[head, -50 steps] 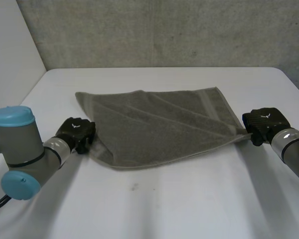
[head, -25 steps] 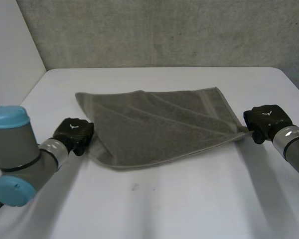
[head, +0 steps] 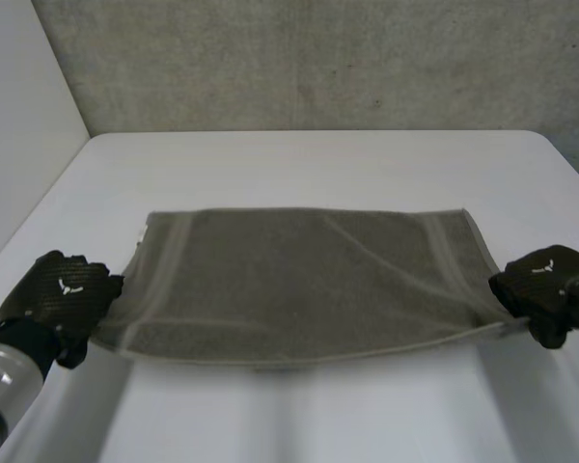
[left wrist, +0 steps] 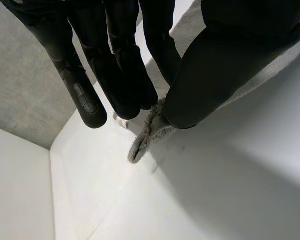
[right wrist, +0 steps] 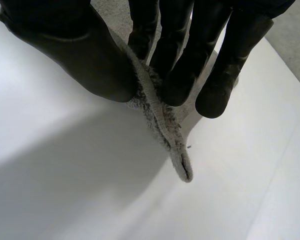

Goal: Fold the towel.

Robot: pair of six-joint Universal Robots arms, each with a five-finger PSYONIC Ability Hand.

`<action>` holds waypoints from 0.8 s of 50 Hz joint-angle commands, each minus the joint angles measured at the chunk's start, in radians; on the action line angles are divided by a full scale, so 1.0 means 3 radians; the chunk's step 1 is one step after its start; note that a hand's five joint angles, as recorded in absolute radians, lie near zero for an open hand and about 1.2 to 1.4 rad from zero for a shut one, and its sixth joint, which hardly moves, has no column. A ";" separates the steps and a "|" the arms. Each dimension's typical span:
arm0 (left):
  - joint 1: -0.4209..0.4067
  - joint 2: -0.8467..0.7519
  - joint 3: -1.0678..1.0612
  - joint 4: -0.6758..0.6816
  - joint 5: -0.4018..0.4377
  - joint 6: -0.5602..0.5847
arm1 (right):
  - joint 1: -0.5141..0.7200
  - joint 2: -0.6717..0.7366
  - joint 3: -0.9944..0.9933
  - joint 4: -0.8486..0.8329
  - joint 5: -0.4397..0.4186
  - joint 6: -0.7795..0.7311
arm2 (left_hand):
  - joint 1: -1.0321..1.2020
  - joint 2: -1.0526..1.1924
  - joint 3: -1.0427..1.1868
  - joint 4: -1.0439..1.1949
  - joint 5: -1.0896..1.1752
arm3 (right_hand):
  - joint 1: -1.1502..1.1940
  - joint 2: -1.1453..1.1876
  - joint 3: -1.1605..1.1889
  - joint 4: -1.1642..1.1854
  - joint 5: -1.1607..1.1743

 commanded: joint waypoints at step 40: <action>-0.0425 -0.4357 0.4997 -0.0317 -0.0389 -0.0390 | 0.0516 0.3443 -0.4147 -0.0541 0.0579 0.0572 | 0.0729 0.0596 0.0602 0.0598 0.0675 | 0.0227 0.0242 0.0211 0.0189 0.0192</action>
